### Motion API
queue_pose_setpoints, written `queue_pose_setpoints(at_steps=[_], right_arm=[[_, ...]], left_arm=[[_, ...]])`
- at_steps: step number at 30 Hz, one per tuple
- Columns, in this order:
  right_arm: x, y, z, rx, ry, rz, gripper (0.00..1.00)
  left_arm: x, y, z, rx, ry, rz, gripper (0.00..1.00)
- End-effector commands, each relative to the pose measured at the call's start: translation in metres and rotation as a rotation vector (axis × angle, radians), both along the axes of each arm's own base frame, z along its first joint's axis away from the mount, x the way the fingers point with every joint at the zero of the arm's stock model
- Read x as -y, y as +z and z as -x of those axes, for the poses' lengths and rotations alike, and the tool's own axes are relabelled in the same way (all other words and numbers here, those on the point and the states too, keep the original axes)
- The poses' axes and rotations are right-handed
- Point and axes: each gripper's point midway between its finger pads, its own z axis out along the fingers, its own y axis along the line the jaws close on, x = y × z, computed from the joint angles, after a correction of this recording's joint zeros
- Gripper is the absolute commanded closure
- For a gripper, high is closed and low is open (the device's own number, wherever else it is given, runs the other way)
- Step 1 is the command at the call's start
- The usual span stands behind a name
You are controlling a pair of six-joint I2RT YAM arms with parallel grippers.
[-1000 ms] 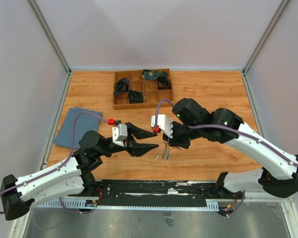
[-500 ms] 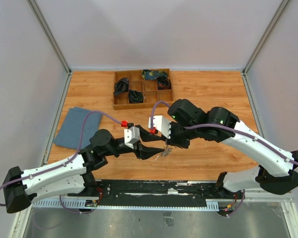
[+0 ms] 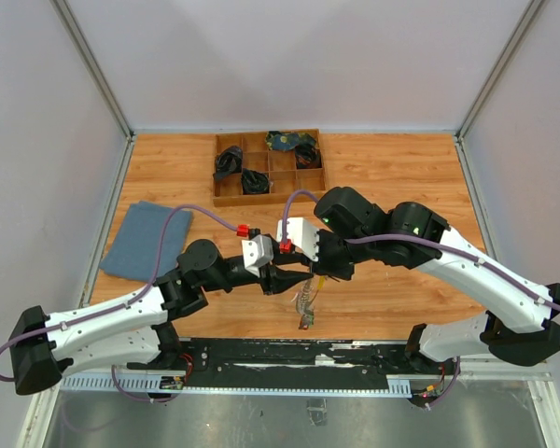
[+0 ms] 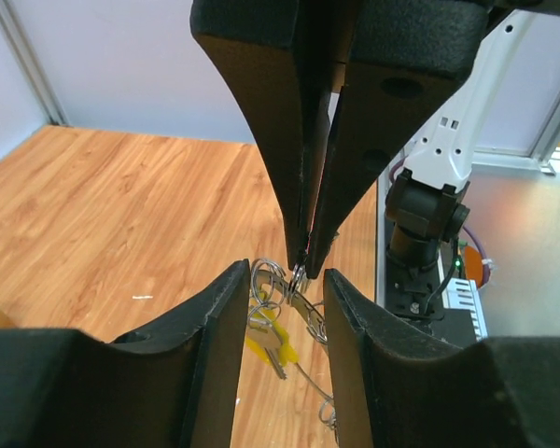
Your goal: Put the keys on the keyring
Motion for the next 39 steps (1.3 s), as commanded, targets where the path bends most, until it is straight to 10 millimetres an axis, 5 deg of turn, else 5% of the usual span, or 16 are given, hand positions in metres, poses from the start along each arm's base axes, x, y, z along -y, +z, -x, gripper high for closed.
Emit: queue_pose_setpoints(at_steps=[1,8,14,18,27,39], right_arm=[[-0.009,0.011,0.006,0.007,0.027,-0.052,1.0],[-0.008,0.011,0.007,0.007,0.027,-0.056,1.0],[-0.007,0.012,0.007,0.007,0.026,-0.06,1.0],[-0.008,0.017,0.007,0.018,0.023,-0.087,0.99],[-0.007,0.047,0.002,0.108,-0.03,-0.287,0.77],[-0.012,0.057,0.008,0.112,-0.068,-0.516,0.81]], left_arm=[[0.004,0.016,0.0,0.03,-0.004,0.024,0.59],[0.007,0.014,0.0,0.029,-0.009,0.008,0.73],[0.006,0.018,0.0,0.034,-0.007,0.019,0.99],[0.003,0.023,0.004,0.041,-0.014,0.046,0.99],[-0.011,0.029,0.009,0.019,0.003,0.137,0.99],[-0.028,0.04,0.015,-0.005,0.014,0.258,1.0]])
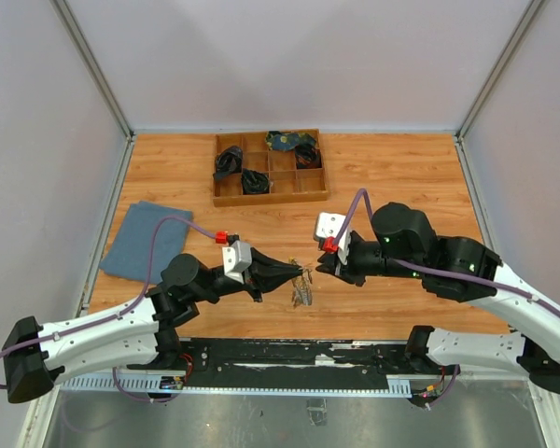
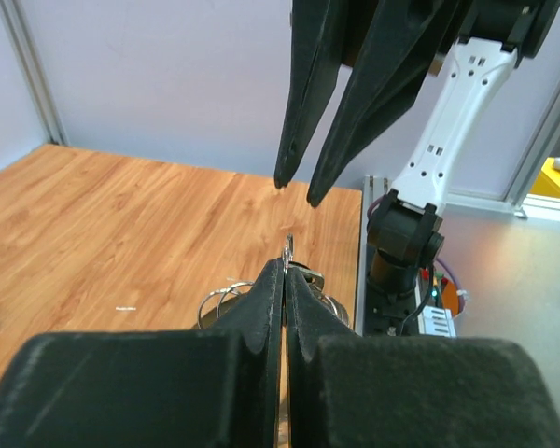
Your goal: Put the keys on the keyring
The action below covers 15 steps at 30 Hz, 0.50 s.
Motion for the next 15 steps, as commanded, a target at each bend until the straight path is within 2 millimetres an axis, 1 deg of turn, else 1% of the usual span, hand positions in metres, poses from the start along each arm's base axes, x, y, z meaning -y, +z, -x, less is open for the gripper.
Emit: queue_pose_setpoints(at_steps=[1,7,11,15], right_arm=[[-0.012,0.016,0.004,-0.002,0.007,-0.135,0.8],[-0.016,0.017,0.014,-0.018,0.054,-0.193,0.76],[-0.019,0.02,0.015,-0.022,0.059,-0.219,0.73],[-0.021,0.017,0.015,-0.029,0.064,-0.21,0.73]], left_arm=[[-0.012,0.038,0.005,0.036,0.01,0.158,1.0],[-0.016,0.042,0.006,0.037,0.012,0.188,0.99],[-0.016,0.042,0.007,0.038,0.006,0.188,0.99],[-0.016,0.044,0.008,0.044,0.002,0.191,1.0]])
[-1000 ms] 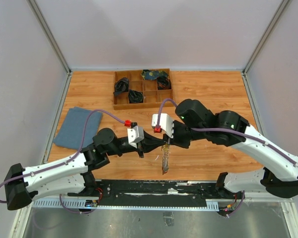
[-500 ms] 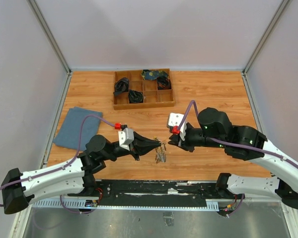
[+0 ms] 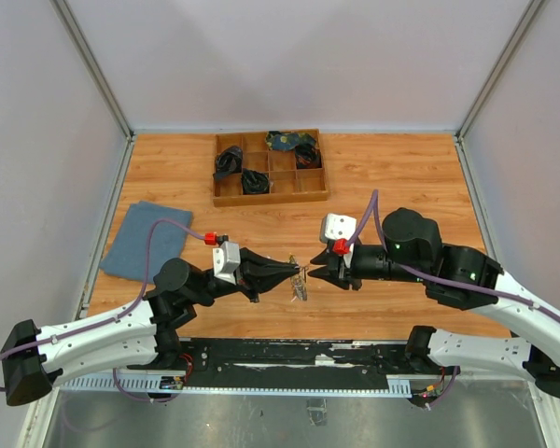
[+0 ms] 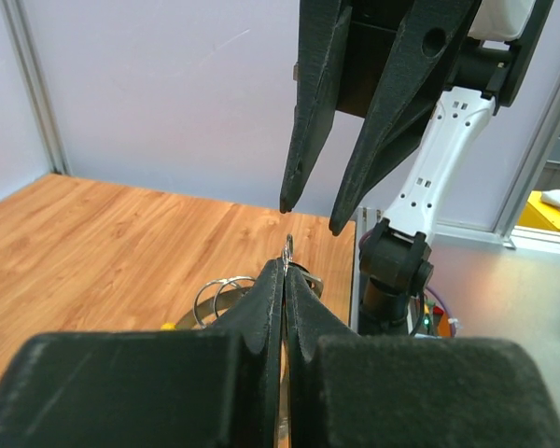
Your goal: Put the keys on the keyring
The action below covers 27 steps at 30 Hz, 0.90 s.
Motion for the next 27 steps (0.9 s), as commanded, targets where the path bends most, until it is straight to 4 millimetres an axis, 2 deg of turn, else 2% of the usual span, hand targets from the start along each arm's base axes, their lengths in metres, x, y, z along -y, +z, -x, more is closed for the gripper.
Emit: queue_pose_setpoints(at_steps=[1,18,27], right_arm=[[-0.007,0.006,0.004,-0.008,0.023,-0.041,0.73],[-0.012,-0.005,0.001,-0.021,0.02,-0.003,0.76],[-0.012,-0.003,0.001,-0.02,0.023,-0.008,0.94]], left_arm=[[-0.006,0.026,0.004,0.044,-0.002,0.088,0.99],[-0.007,0.03,0.008,0.058,-0.017,0.09,0.99],[-0.007,0.03,0.007,0.059,-0.016,0.088,0.99]])
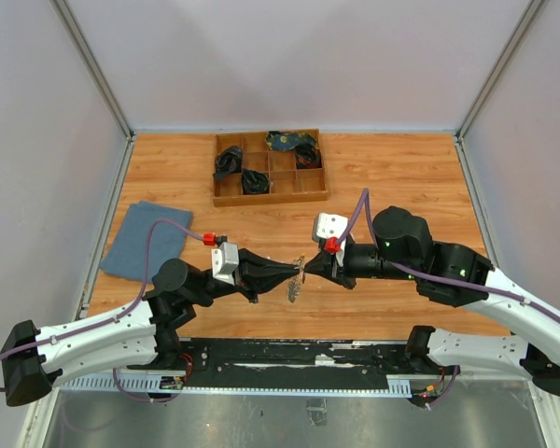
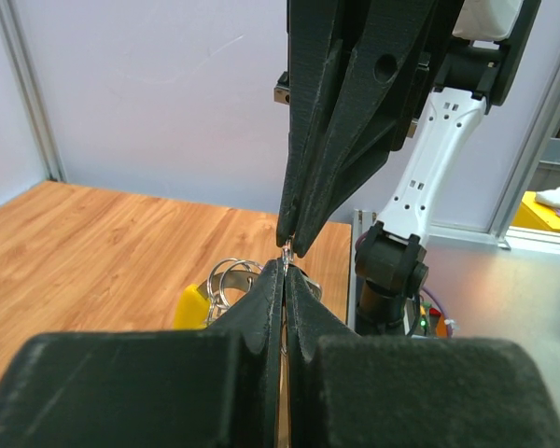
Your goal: Put the keys on the keyring
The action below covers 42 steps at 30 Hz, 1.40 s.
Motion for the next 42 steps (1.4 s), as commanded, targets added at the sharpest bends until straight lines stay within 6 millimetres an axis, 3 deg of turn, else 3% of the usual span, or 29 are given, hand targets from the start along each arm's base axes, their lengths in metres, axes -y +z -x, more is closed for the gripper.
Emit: queue_pose_setpoints(at_steps=[1,6,25,42], right_arm=[[-0.003,0.005,0.003,-0.004,0.011,-0.026,0.95],[0.001,0.007,-0.001,0.0,-0.015,-0.015,0.99],[0.014,-0.015,-0.003,-0.051,-0.066,0.112,1.0],[-0.006,-0.029,-0.004,-0.09,-0.044,0.102,0.99]], left_arm=[[-0.006,0.027,0.004,0.049,-0.001,0.079,0.99],[-0.006,0.026,0.003,0.049,0.003,0.076,0.99],[-0.008,0.029,0.001,0.057,0.019,0.076,1.0],[-0.004,0.03,0.004,0.063,-0.003,0.073,1.0]])
